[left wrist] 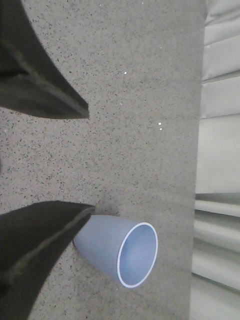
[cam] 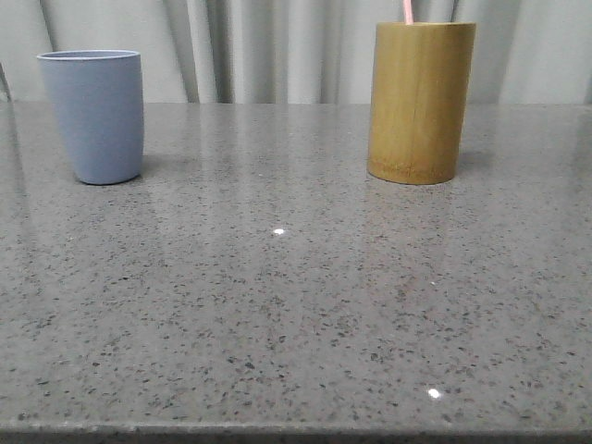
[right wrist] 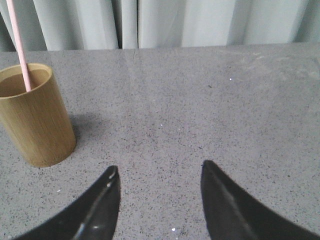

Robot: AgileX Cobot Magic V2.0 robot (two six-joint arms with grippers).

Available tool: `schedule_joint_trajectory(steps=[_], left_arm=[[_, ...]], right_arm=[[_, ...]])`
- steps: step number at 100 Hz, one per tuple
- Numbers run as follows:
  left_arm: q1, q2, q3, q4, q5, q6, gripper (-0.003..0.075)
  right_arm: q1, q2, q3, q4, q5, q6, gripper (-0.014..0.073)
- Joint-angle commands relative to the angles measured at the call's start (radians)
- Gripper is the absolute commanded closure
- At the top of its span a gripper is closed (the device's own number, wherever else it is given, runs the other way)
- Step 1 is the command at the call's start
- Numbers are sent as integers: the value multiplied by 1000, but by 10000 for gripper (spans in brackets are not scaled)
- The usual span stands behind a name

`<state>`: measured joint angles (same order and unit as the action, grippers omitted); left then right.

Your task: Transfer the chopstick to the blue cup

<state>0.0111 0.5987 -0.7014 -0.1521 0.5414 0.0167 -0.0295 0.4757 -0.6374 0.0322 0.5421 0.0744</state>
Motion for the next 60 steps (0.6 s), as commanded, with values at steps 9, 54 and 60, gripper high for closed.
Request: schedule_joint_trajectory(steps=[9,54,60], left_arm=[[-8,118,-115,-26,-32,38,335],[-95,493,-508,-71,164,100,335],[-124,551,-569,-71,191,100,335]], right_arm=[[28,80,-80,6,-50,-9,144],[52,233,-143,13,-57,-9,144],[52,236,-143,13,-57,-9,144]])
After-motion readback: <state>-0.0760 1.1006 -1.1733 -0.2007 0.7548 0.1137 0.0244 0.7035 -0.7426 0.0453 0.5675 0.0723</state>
